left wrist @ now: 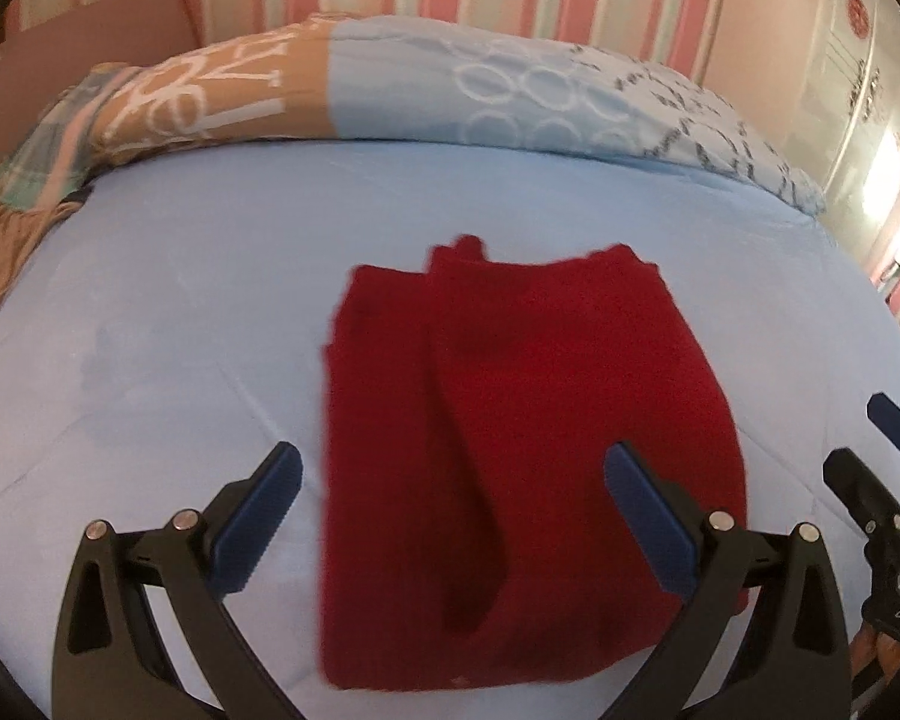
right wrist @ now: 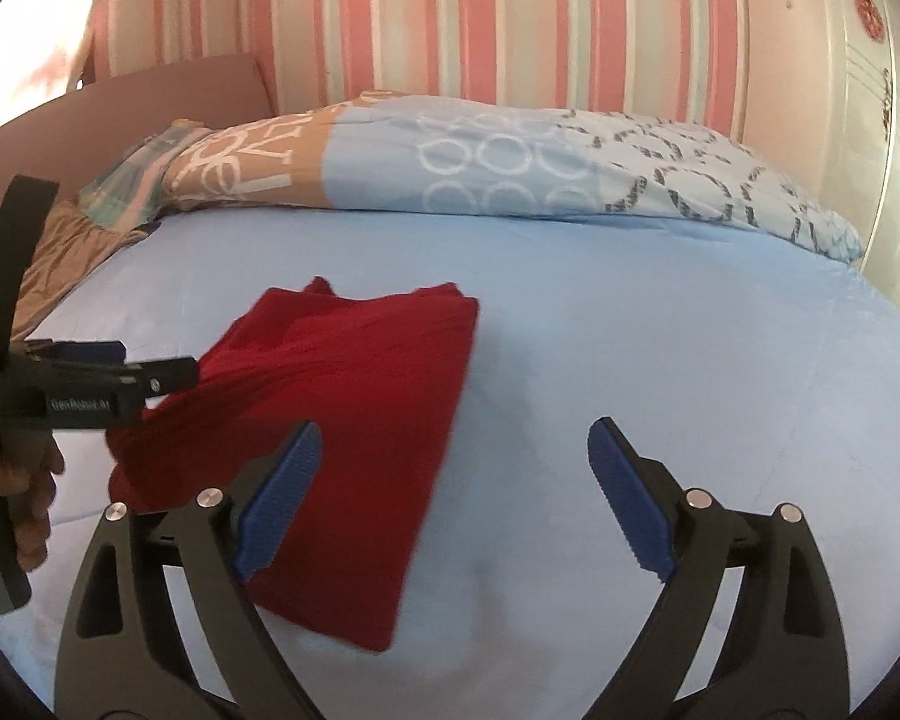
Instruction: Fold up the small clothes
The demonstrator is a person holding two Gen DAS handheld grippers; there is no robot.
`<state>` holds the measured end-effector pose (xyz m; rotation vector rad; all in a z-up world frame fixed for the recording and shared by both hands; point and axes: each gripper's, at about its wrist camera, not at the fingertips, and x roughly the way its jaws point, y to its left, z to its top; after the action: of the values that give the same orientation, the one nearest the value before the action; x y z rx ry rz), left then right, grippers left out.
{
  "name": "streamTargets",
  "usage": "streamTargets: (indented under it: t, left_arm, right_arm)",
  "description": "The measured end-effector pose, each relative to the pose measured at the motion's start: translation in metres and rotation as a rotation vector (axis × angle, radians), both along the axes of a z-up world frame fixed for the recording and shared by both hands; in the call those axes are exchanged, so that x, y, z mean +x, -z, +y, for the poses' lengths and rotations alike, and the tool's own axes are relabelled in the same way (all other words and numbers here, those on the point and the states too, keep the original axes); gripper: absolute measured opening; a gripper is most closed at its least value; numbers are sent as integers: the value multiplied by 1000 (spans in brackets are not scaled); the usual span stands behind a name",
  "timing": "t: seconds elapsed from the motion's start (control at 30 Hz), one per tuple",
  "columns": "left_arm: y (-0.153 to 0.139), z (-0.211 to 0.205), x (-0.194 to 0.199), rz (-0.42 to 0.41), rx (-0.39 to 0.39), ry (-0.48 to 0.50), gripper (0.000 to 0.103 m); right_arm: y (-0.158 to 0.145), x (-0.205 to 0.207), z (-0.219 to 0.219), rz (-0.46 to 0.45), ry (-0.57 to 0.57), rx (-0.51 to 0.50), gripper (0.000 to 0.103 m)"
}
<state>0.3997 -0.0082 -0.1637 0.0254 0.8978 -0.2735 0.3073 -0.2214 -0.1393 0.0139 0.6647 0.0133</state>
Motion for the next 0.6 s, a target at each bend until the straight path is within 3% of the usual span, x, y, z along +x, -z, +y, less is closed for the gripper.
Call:
streamTargets:
  t: [0.07, 0.17, 0.23, 0.37, 0.43, 0.6]
  left_arm:
    - [9, -8, 6, 41, -25, 6, 102]
    - [24, -21, 9, 74, 12, 18, 96]
    - [33, -28, 8, 93, 24, 33, 83]
    - [33, -36, 2, 49, 49, 36, 49]
    - [28, -38, -1, 27, 47, 35, 37]
    - [13, -34, -5, -7, 27, 37, 23]
  right_arm:
    - [2, 2, -8, 7, 6, 9, 93]
    - [5, 6, -15, 20, 6, 16, 93]
    - [7, 9, -16, 27, 4, 16, 94]
    - [16, 18, -15, 60, -12, 32, 95]
    - [21, 23, -16, 85, -10, 63, 95]
    - [28, 28, -20, 127, 14, 152, 95]
